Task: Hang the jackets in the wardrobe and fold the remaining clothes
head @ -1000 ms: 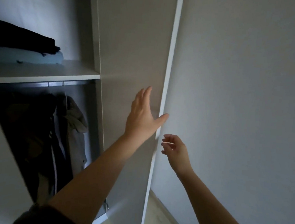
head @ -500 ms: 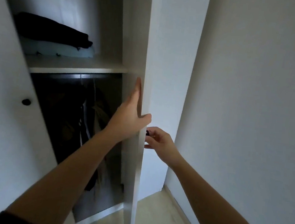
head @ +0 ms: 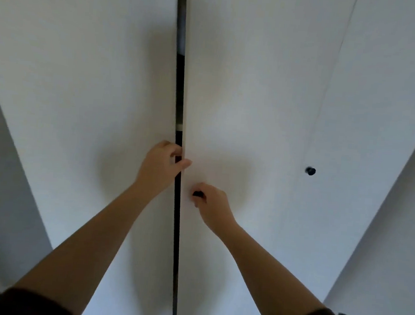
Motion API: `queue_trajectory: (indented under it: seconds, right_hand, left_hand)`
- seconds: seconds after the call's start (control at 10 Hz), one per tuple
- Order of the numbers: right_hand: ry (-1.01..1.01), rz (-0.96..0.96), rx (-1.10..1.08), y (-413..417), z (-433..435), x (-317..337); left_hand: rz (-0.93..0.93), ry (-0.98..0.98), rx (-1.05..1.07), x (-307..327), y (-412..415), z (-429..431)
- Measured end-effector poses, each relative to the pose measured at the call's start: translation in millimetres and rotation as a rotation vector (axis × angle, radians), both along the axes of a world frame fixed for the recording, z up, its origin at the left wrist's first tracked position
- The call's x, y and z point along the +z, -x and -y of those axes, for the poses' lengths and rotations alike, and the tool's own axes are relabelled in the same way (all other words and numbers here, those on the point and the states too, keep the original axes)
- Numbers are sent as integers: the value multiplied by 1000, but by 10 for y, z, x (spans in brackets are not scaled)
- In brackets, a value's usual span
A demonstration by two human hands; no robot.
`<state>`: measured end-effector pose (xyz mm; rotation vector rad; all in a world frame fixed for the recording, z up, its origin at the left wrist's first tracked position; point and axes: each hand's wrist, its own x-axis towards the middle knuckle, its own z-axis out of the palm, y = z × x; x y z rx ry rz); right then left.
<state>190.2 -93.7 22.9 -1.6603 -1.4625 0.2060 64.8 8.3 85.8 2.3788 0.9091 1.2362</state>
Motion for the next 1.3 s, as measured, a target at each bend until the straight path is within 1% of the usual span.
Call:
queue_trajectory:
  seconds: [0.1,0.2,0.3,0.5,0.6,0.7,0.8,0.9,1.0,1.1,1.2,1.3]
  right_hand:
    - [-1,-10,-32,-18,-393,-17]
    - [0,-20,-65,-55,-695,-34]
    - [7,-26,-83,-94,-895,-36]
    - [12,-17,-116,-165,-1160,-37]
    - [-4,-14,-123,-169,-1227,-47]
    - [-10,-31,-129,-174,-1252,-59]
    - [-29,-55,-112,-177,-1260,-72]
    - [-32,-127,-105,-124,-1216,-95]
    - [-106,-217,-95,-67,-1047,-174]
    - [-107,-369,-156,36,-710,-155]
    - [-195,-556,-143,136,-257,63]
    - [-557,-664,130,192,454,530]
  left_hand:
    - [-20,7,93,12,-26,-408]
    - [14,15,124,3,-93,-654]
    - [74,-26,113,-13,-164,-786]
    - [55,-262,194,-58,-253,-924]
    - [30,-325,244,-107,-286,-946]
    - [0,-342,292,-130,-305,-964]
    - [6,-319,288,-132,-305,-951]
    - [28,-288,247,-111,-270,-935]
    - [4,-250,135,-162,-157,-889]
    - [-109,-151,97,-317,-2,-717]
    - [-177,-48,66,-484,143,-422]
    - [-212,-50,72,-534,230,-112]
